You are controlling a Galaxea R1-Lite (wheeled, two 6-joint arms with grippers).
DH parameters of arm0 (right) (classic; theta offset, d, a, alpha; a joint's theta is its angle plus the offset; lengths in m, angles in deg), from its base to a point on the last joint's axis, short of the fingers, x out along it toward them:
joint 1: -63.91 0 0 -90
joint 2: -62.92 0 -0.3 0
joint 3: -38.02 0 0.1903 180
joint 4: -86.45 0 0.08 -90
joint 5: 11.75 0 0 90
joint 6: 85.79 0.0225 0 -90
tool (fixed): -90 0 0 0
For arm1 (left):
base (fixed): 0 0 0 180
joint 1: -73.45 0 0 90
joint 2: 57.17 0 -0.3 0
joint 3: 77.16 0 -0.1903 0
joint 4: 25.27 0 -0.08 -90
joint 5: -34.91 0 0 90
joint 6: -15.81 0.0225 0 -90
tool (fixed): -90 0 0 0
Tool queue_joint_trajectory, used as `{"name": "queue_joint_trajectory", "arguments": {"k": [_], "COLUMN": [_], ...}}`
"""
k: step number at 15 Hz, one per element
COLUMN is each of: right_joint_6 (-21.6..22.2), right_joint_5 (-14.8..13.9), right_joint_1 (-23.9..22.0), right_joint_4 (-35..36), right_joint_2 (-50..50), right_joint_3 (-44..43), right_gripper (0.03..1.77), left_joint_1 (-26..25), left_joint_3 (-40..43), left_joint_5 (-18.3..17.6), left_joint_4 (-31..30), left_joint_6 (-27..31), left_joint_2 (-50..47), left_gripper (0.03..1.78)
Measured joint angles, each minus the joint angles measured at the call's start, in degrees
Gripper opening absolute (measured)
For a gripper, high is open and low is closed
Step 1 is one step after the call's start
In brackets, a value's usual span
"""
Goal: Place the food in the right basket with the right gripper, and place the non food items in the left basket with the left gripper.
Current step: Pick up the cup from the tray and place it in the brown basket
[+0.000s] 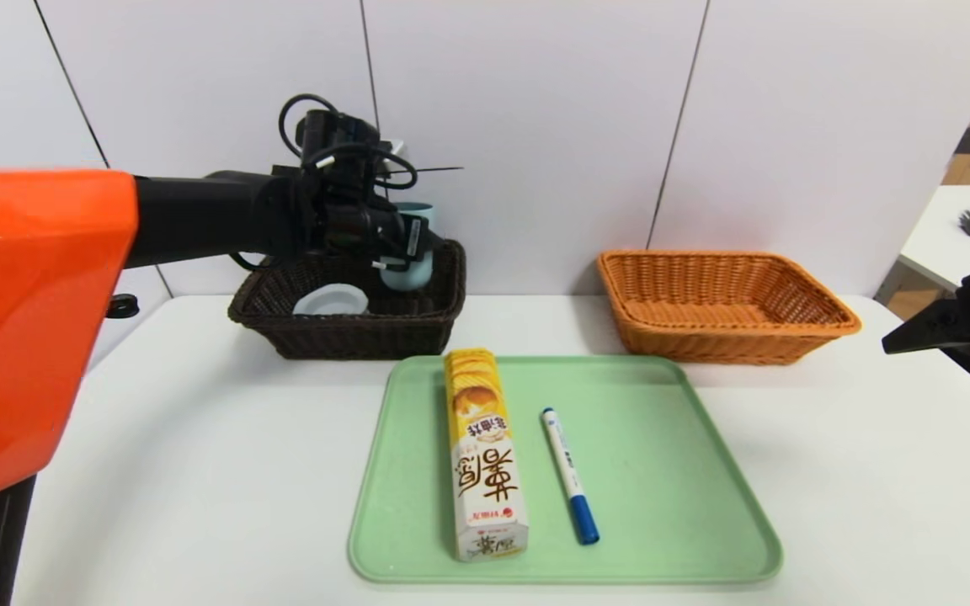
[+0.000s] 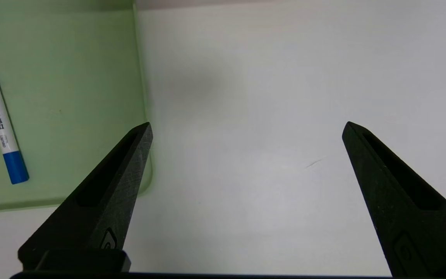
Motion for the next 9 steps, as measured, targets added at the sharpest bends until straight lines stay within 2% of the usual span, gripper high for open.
{"name": "queue_joint_trajectory", "arguments": {"k": [8, 9], "right_joint_6": [-0.02, 0.0], "right_joint_5": [0.0, 0.0], "right_joint_1": [-1.05, -1.05], "right_joint_4": [0.09, 0.11], "right_joint_2": [0.57, 0.62], "right_joint_3": [-0.35, -0.35], "right_gripper": [1.7, 1.7], "left_joint_1": [-0.88, -0.94], "left_joint_3": [-0.02, -0.02], "left_joint_5": [0.15, 0.3], "left_joint_4": [-0.11, -0.12], "left_joint_6": [-1.29, -1.24], "left_joint_2": [4.68, 4.9], "left_gripper": [1.16, 1.23]}}
